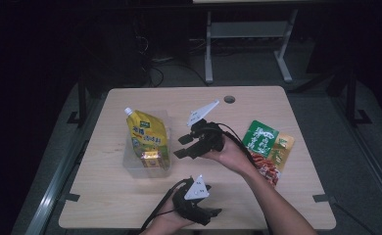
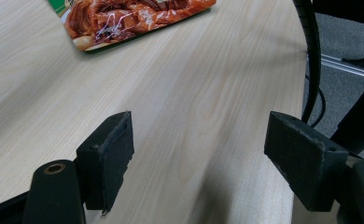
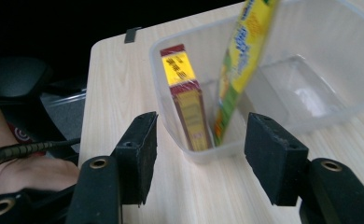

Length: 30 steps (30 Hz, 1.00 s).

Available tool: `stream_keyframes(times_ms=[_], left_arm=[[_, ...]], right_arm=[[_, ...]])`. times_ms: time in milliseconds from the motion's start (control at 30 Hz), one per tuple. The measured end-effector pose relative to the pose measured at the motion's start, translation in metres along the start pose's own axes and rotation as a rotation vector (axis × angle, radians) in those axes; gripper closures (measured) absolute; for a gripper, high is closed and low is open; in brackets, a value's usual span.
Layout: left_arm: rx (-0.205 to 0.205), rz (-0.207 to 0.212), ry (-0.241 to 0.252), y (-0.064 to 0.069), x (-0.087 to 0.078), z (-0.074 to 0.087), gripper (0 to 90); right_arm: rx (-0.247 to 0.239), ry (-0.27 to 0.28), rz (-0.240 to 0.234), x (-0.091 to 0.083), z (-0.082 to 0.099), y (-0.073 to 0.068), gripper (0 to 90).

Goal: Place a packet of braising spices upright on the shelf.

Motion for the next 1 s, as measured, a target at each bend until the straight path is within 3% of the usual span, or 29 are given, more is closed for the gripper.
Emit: stream_keyframes(times_ms=[233,500,767,1000], left_arm=[[-0.013,0.0,0.013,-0.003,-0.001,-0.006,24.6],[-0.025,0.002,0.017,-0.005,0.005,-0.01,24.9],[-0.035,-0.003,0.013,-0.012,0.008,-0.019,29.4],[-0.007,-0.022,0.0,-0.018,0.014,-0.032,30.7]], right_arm=[[0.076,0.001,0.041,-0.024,0.022,0.003,38.8],[0.126,0.011,0.099,-0.053,0.043,0.006,34.5],[0.155,-0.031,0.191,-0.073,0.065,0.009,35.0],[0.22,-0.057,0.239,-0.088,0.092,0.013,33.7]])
Point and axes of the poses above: each handheld gripper's, and its own axes: x roughly forward along the jaws, z roughly out of its underside, y roughly to its right, the point moved 3 cm from there along x, roughly forward along the jaws, and after that the axes turned 13 degrees about -x, right-handed, at the moved point
